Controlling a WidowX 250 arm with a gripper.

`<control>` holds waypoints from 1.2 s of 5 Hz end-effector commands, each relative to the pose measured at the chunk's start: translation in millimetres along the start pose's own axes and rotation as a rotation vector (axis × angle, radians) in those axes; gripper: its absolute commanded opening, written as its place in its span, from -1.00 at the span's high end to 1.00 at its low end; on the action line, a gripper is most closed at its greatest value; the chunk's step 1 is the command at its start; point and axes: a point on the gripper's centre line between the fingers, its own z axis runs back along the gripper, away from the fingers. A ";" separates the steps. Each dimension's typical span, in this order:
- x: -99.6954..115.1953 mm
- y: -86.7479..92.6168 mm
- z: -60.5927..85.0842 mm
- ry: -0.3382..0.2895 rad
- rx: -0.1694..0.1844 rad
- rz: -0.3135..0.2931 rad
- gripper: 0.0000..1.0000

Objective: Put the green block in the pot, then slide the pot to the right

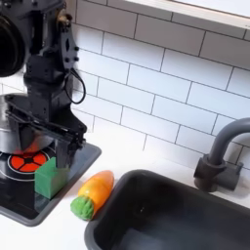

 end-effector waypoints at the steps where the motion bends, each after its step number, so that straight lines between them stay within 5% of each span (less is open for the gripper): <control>1: 11.6 6.6 -13.5 0.014 -0.004 -0.010 -1.00; 3: 17.3 0.5 -32.0 0.042 -0.026 -0.055 -1.00; 6: 18.6 5.2 -43.6 0.051 -0.012 -0.034 -1.00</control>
